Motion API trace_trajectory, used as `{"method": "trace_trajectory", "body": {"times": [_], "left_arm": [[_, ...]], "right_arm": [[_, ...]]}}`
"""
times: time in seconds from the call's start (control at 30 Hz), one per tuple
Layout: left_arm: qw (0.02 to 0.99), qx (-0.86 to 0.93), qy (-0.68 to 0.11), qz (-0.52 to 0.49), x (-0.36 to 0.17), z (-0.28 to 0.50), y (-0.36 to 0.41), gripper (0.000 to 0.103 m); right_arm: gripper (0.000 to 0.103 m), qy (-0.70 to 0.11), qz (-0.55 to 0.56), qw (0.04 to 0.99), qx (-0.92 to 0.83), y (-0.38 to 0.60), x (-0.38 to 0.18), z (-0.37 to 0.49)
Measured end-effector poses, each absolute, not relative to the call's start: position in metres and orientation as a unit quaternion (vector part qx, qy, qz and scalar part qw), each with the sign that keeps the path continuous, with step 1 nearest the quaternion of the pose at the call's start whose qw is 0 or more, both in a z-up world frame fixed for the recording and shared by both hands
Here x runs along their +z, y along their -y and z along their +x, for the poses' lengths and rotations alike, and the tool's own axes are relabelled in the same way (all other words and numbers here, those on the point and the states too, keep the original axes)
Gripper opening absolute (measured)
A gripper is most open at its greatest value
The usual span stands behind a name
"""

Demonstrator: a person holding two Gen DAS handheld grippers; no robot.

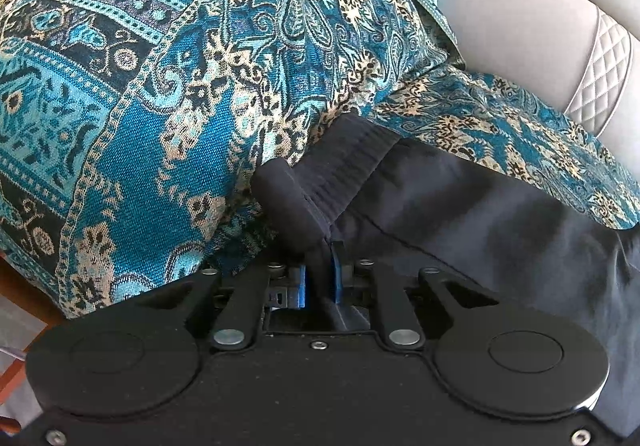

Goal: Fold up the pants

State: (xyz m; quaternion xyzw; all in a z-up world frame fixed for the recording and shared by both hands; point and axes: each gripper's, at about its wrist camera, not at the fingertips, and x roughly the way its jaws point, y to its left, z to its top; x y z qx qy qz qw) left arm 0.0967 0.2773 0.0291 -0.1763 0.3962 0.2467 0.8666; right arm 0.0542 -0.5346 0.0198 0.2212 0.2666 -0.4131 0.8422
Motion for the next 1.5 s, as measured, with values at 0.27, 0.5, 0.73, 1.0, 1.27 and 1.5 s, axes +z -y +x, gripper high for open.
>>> {"method": "trace_trajectory", "body": {"times": [0.27,0.5,0.73,1.0,1.27,1.5], "left_arm": [[0.872,0.246,-0.390,-0.163,0.029,0.094,-0.276,0.015],[0.885,0.240,-0.377,-0.131,0.026,0.091,-0.269,0.015],[0.901,0.226,-0.352,-0.110,0.020,0.082,-0.265,0.015],[0.924,0.203,-0.313,-0.086,0.010,0.070,-0.265,0.018],[0.928,0.181,-0.308,-0.109,0.009,0.067,-0.276,0.018],[0.928,0.182,-0.306,-0.109,0.009,0.063,-0.274,0.018]], "right_arm": [[0.066,-0.267,0.206,0.833,-0.439,0.529,0.023,0.049],[0.080,-0.179,0.158,0.921,-0.309,0.458,0.056,0.049],[0.084,-0.234,0.121,0.962,-0.077,0.311,0.045,0.099],[0.084,-0.293,0.062,0.948,0.107,0.131,0.030,0.153],[0.083,-0.310,-0.016,0.943,0.121,0.050,0.017,0.191],[0.085,-0.301,-0.046,0.946,0.110,0.035,0.012,0.224]]}}
